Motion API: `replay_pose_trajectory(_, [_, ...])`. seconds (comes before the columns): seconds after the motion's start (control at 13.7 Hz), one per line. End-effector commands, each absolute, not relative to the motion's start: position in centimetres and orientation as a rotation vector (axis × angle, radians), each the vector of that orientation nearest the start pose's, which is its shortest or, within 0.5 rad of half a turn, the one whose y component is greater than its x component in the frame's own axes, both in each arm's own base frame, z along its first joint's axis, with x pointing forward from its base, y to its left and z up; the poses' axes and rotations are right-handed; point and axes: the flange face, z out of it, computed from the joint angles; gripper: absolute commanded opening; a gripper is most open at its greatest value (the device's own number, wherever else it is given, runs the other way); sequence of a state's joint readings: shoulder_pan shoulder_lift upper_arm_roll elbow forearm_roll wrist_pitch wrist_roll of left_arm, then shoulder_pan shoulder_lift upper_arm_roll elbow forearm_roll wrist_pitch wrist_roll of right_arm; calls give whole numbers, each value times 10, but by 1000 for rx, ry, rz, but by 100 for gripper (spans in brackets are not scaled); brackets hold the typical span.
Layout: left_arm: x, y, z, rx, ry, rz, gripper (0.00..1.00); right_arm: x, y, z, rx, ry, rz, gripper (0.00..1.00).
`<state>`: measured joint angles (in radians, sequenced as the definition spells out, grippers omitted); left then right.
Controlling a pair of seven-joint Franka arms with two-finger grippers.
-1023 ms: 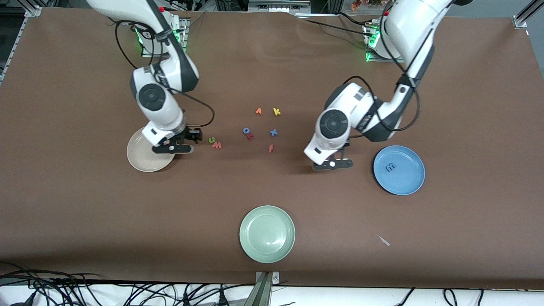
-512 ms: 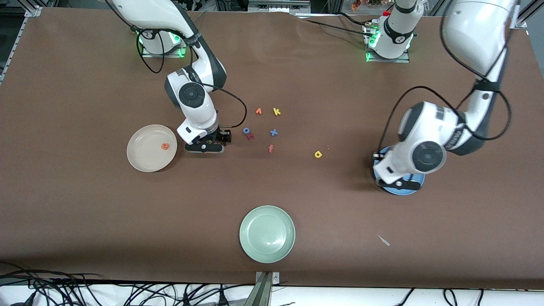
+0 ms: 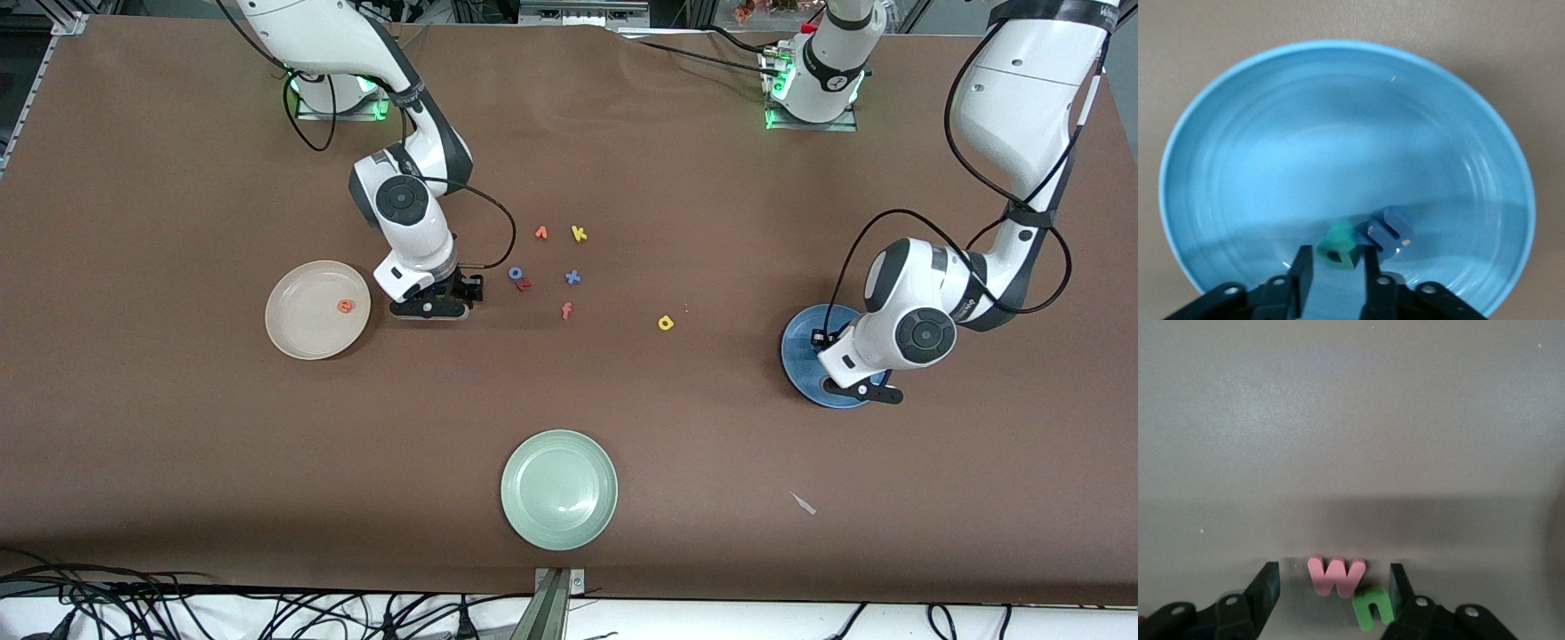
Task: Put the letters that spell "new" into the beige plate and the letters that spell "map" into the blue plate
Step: 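Grasp the pink w and green n while the left gripper grasps the d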
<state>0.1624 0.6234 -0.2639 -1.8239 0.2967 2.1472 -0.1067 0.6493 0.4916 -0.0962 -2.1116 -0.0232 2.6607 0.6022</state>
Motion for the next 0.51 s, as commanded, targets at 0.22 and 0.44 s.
replay_pose_trajectory(0.22, [617, -102, 251, -3006, 297, 326, 100, 481, 319, 172, -3139, 65, -148, 69])
replay_pose_trajectory(0.44, [618, -162, 275, -3054, 124, 246, 100, 481, 318, 172, -3141, 58, -150, 65])
